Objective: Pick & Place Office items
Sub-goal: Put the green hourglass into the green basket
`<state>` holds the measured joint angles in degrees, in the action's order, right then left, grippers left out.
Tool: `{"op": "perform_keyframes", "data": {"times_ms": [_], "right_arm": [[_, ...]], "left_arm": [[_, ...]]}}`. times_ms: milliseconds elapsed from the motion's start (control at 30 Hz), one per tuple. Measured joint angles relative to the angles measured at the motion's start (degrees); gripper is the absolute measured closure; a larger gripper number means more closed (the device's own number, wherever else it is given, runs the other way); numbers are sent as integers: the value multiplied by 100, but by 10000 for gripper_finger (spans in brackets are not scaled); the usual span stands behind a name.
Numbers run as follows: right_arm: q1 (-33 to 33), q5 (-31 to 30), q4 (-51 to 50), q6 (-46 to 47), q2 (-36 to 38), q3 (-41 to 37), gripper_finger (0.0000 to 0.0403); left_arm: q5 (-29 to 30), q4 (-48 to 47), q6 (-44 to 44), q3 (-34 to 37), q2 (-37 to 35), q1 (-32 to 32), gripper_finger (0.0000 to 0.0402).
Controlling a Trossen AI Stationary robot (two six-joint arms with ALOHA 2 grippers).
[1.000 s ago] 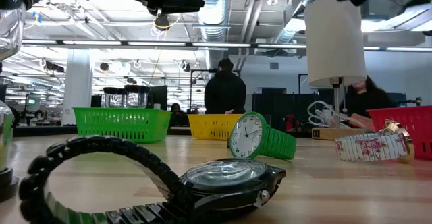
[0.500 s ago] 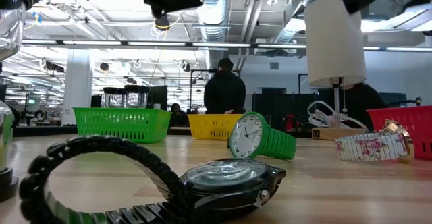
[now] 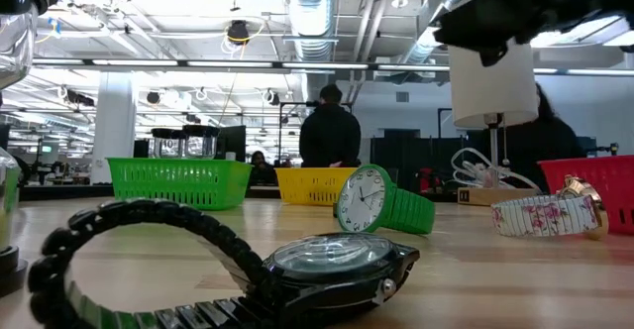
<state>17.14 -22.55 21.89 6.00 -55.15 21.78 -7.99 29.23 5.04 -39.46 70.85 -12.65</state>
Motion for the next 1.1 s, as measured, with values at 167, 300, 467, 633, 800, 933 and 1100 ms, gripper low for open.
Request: {"op": "perform_keyframes", "data": {"times_ms": [167, 300, 467, 633, 800, 933, 1100], "right_arm": [[-474, 0, 688, 0, -506, 2, 269], [-731, 161, 1308, 0, -968, 4, 269], [-836, 625, 1839, -63, -1430, 165, 269], [-836, 642, 1855, -61, -1836, 533, 269], [-836, 643, 1840, -63, -2248, 782, 269], [-836, 643, 1840, -413, -2530, 909, 269], [-835, 643, 1842, -645, -2764, 1038, 269]], "left_arm": [[0, 28, 0, 0, 0, -410, 243], [0, 45, 0, 0, 0, -871, 243], [8, -7, 57, 2, 69, -1586, 238], [657, -13, 149, 0, 410, -2088, 212], [696, 35, -670, 4, 1013, -2256, 170], [665, 51, -1137, 4, 1520, -2379, 138], [656, 149, -1437, 3, 1924, -2428, 111]]}}
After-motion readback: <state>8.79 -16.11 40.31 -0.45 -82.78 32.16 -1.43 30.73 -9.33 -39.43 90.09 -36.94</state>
